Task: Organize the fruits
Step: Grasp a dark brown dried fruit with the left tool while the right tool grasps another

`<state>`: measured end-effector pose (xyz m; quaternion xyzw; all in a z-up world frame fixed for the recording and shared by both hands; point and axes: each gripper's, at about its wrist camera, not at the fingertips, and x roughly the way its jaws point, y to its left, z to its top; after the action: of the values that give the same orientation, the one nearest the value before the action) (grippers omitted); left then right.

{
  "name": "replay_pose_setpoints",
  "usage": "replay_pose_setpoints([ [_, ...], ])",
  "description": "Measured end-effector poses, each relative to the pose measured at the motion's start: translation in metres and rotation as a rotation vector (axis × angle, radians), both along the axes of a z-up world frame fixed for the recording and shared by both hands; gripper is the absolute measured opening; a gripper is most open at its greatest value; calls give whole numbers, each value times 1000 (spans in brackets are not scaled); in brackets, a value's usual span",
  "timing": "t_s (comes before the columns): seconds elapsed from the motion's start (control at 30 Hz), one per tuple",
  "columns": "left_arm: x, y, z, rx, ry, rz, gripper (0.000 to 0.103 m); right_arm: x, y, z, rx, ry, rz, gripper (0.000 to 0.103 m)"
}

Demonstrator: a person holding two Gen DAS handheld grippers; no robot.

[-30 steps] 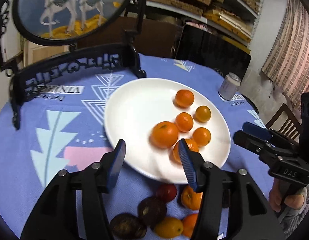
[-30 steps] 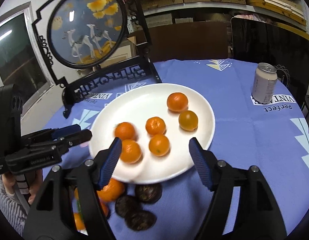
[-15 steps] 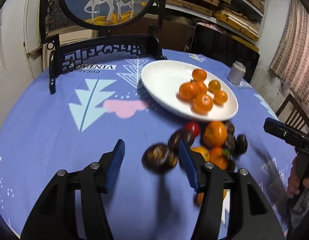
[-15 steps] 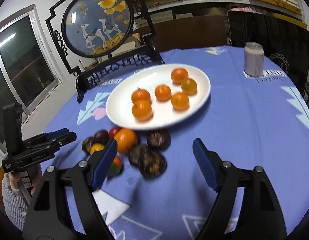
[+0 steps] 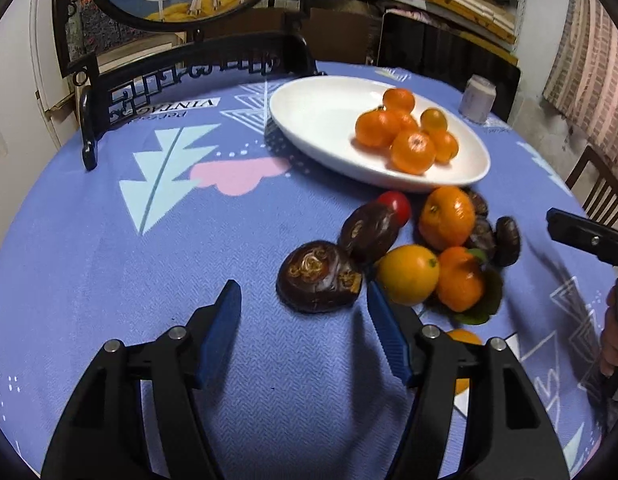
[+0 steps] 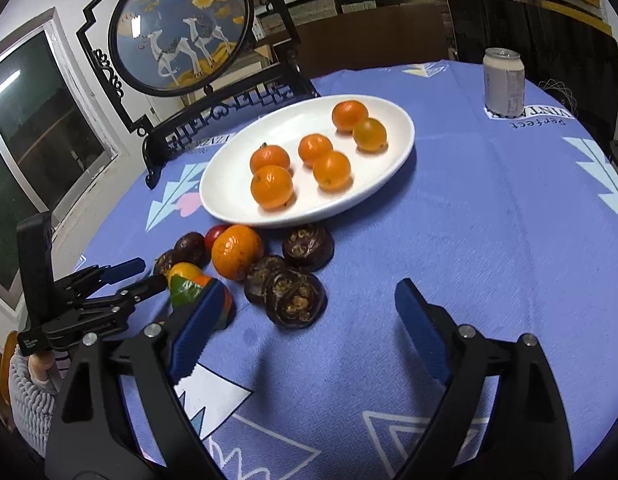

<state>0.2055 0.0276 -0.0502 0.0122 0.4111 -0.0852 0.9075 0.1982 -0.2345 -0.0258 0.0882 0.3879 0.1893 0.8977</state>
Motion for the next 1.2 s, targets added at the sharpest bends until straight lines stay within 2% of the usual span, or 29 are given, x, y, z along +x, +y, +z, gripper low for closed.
replay_pose_setpoints([
  [0.17, 6, -5, -4, 69, -10, 5, 68, 0, 2, -1, -9, -1, -1, 91],
  [0.27, 8, 11, -2, 103, -24, 87, 68, 0, 3, -2, -15, 2, -2, 91],
  [0.33, 11, 31, -1, 54, -4, 154, 68, -1, 5, -3, -27, -2, 1, 91],
  [0.4, 10, 41, 2, -20, 3, 171, 68, -3, 11, -5, -57, -13, 16, 91],
  [0.47, 8, 39, 4, -24, -9, 160, 68, -5, 21, -9, -101, -22, 43, 90],
  [0.57, 6, 28, 3, 38, -25, 138, 68, -6, 32, -16, -139, -22, 71, 85],
  [0.63, 8, 25, 1, 49, -15, 132, 68, -4, 35, -19, -166, -27, 67, 82],
  [0.77, 9, 23, -2, 59, -8, 128, 68, 6, 22, -22, -182, -12, 4, 79],
  [0.9, 8, 24, -2, 59, -10, 130, 68, 7, -3, -11, -154, -43, -96, 79],
  [0.97, 8, 24, -3, 59, -6, 129, 68, 8, -4, -11, -134, -37, -83, 79],
  [1.07, 8, 21, -3, 68, -10, 118, 68, 7, 11, -16, -175, -43, -30, 78],
  [1.2, 9, 19, -5, 71, -8, 113, 68, 7, 19, -20, -227, -58, -18, 67],
])
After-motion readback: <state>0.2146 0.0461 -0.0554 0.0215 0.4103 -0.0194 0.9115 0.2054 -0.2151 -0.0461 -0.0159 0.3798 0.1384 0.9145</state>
